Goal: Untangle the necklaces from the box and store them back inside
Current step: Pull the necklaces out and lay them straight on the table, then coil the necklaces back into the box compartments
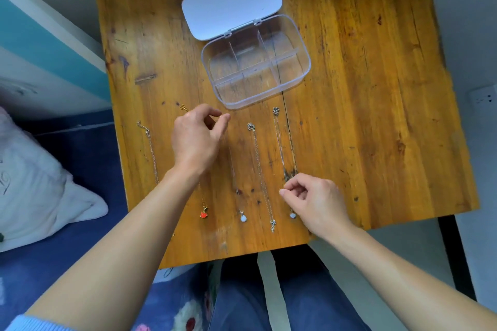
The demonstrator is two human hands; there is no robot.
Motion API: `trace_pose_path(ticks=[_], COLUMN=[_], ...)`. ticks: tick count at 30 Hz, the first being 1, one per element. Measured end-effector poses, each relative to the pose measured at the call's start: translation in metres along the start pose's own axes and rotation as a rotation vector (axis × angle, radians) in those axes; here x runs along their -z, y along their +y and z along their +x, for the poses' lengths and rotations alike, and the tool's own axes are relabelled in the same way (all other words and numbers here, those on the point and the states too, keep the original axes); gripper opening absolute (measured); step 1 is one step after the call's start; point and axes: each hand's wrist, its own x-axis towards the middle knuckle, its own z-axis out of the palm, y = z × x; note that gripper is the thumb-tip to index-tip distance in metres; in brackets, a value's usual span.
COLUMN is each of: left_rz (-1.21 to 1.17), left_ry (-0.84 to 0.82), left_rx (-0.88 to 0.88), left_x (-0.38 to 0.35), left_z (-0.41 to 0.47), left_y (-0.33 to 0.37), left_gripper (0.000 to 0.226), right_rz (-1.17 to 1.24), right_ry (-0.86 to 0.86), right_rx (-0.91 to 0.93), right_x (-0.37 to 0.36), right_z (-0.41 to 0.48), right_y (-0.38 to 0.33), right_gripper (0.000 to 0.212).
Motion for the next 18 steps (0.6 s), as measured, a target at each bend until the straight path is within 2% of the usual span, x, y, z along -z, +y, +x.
trace_pose_path(ticks=[6, 11, 15, 18], left_rz=[0.063, 0.064, 0.043, 0.075], left_ry=[-0.045, -0.151, -0.173, -0.207], left_rx=[0.116, 0.149, 0.179, 0.181], left_x=[0.020, 0.015, 0.012, 0.005], left_z=[0.000, -0.007, -0.014, -0.019], left_y=[-0.029, -0.029, -0.033, -0.037], left_gripper=[0.020, 0.017, 0.018, 0.020], right_rz=[-0.381, -0.606, -0.486, -0.276], right_ry=[-0.031, -0.152, -0.252, -0.161], right_rx=[0.092, 0.101, 0.060, 0.108], right_x=[-0.020, -0.027, -0.023, -0.006], right_z=[0.031, 0.036, 0.038, 0.040], right_y=[-0.043, -0.060, -0.060, -0.060], right_gripper=[0.027, 0.022, 0.017, 0.016])
